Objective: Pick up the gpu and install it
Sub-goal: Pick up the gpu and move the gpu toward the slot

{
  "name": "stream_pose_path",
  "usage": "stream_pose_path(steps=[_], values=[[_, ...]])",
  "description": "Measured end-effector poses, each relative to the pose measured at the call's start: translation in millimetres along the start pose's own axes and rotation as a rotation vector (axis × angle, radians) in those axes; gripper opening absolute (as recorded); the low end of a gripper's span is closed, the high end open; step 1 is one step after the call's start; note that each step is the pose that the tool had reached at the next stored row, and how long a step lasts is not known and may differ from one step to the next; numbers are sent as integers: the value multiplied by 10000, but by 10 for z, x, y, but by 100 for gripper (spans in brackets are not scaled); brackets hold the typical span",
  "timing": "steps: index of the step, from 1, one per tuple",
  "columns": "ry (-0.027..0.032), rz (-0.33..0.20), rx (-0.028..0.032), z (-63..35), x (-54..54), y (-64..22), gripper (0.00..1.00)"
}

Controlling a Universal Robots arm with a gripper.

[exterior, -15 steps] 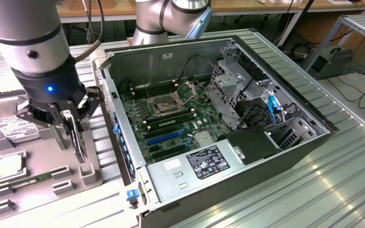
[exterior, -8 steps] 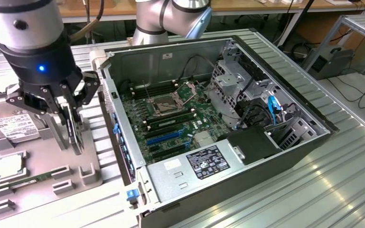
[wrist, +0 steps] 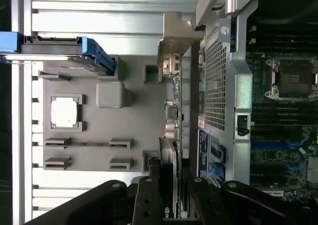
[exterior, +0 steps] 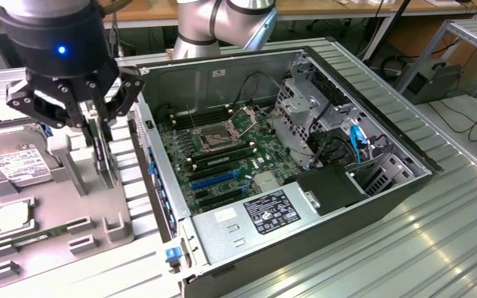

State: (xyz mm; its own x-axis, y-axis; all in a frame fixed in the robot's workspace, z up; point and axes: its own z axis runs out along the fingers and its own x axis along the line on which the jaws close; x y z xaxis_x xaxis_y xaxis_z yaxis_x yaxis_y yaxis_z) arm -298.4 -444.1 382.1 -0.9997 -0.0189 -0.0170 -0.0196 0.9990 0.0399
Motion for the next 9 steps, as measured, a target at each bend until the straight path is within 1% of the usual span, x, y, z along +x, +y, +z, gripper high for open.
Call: stream_pose_path(steps=[1, 2, 7, 9], values=[[26, 1, -3, -91, -61, -20, 26], [42, 4, -6, -142, -101, -29, 26], [115, 7, -47, -370, -329, -49, 26], [138, 6, -68, -429, -426, -51, 26]])
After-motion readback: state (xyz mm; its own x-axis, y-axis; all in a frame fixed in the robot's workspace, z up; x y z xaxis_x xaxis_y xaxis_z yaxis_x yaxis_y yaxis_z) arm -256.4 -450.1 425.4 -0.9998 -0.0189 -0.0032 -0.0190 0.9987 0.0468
